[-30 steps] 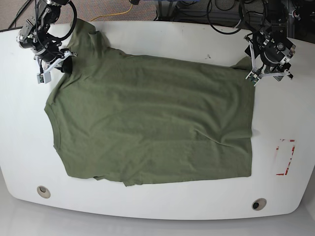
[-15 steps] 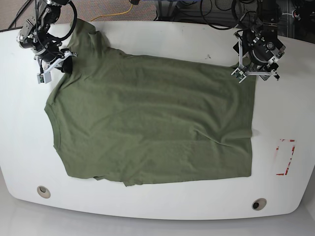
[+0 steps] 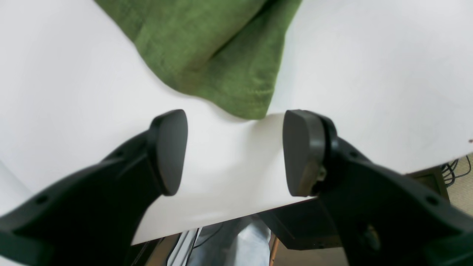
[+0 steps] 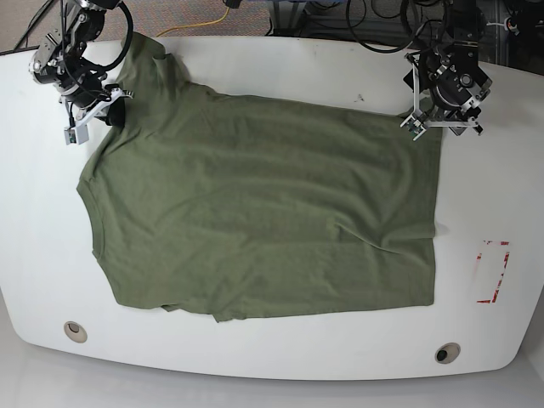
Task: Layout the t-shirt on the table in an organized manner, then fold the t-shirt properly
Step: 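Regrasp the shirt corner with the left gripper and hold it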
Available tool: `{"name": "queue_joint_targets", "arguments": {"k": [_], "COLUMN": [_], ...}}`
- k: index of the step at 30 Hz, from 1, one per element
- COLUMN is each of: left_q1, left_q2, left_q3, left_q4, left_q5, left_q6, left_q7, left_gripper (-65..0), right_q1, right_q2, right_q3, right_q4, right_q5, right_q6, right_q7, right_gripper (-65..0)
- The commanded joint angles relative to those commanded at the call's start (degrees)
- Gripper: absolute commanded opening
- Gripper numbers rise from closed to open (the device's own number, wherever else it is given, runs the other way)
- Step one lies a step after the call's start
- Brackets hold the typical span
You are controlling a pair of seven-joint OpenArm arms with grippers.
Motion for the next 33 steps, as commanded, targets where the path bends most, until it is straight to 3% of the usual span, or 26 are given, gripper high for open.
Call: {"name": "queue_joint_targets", "arguments": {"k": [21,28,33], "left_q1": [-3.2,-4.7,-4.8], "left_q2": [0.1,0.1,0.1], "left_q3": [2.0,2.0,2.0], "left_q4": [-6.5,-9.5,-9.7], "left_q5": [-0.2,-0.2,-0.2], "left_q6": [0.0,0.0,0.0], "left_q7": [-0.3,-0.3,-0.3], "left_gripper": [-28.9,-51.5,-53.6], "right_q1": [-0.2,-0.2,-0.2], "right_q2": [0.0,0.0,-0.1], "right_q3": [0.1,0.1,1.8], "right_q4": [0.2,0.2,0.2], "right_q5": [0.0,0.1,0.1], "right_q6": [0.0,0.0,0.0], "right_q7": [0.0,0.0,0.0], "right_gripper": [-64.0,-64.0,-64.0]}}
